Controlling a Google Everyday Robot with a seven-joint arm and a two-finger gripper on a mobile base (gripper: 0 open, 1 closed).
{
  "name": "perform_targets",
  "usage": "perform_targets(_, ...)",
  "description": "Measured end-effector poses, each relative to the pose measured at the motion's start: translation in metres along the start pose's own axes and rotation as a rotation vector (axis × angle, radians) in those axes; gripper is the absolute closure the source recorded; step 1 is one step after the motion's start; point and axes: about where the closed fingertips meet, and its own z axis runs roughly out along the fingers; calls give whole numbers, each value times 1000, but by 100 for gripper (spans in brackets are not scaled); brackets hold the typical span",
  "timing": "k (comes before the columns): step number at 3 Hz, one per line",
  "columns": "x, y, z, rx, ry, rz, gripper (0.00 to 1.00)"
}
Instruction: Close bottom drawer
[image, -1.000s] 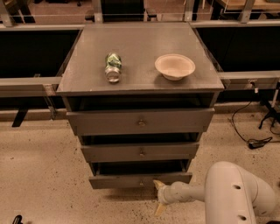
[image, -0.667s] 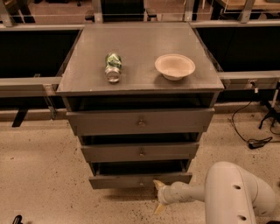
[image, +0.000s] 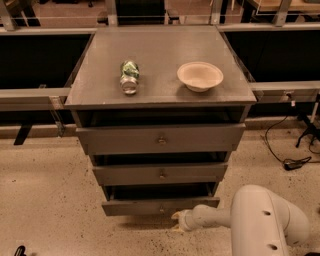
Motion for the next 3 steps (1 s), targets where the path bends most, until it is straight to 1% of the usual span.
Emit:
perform_targets(2, 6, -30, 8, 52, 5, -19, 99)
perform_targets(3, 11, -42, 11, 72, 13, -16, 100)
